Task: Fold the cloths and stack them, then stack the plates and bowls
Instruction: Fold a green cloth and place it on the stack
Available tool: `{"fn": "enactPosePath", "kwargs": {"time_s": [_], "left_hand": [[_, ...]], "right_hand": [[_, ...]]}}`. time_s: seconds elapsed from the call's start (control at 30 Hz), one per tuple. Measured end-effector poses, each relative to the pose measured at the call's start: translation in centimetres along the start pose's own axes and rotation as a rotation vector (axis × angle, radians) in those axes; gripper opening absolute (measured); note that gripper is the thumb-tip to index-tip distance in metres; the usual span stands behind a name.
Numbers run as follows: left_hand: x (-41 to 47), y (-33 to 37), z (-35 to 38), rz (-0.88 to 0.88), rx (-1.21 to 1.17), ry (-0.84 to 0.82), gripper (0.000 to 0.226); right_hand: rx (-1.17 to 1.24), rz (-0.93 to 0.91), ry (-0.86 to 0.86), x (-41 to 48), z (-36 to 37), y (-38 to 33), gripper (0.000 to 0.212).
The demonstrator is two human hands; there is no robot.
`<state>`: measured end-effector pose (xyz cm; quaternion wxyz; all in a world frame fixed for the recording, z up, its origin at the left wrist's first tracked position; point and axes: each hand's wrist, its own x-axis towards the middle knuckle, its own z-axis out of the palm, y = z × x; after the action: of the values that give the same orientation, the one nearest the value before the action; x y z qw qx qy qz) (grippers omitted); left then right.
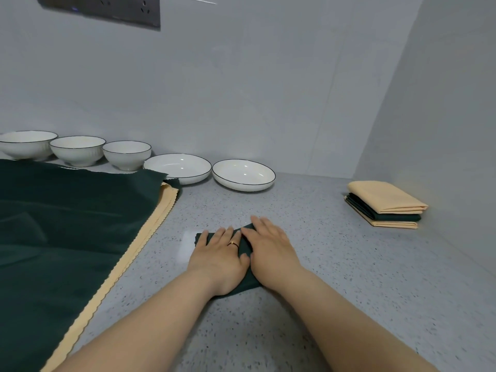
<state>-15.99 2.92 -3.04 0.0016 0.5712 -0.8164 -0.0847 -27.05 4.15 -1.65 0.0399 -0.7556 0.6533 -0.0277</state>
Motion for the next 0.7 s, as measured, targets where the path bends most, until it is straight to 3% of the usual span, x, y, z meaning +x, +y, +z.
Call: {"fn": "enactPosePath", "kwargs": {"time_s": [0.2, 0.4, 0.53, 0.7], "left_hand": [[0.6, -0.2, 0.0, 0.007, -0.015, -0.012, 0.055], [1.4, 0.1, -0.3, -0.039, -0.026, -0.033, 0.057], [0.7, 0.1, -0.5, 0.019, -0.014, -0.010, 0.056], [-0.7, -1.0, -2.5, 0.074, -0.005, -0.031, 0.053]], "right_hand": [[0.097, 0.045, -0.161, 1.7, 0.8, 2.2, 0.055], [0.109, 0.155, -0.108, 0.8, 1.2, 1.8, 0.055], [0.116, 0.207, -0.097, -0.7, 1.3, 1.2, 0.055], [0.145, 0.151, -0.064, -3.0, 1.2, 1.1, 0.056]]}}
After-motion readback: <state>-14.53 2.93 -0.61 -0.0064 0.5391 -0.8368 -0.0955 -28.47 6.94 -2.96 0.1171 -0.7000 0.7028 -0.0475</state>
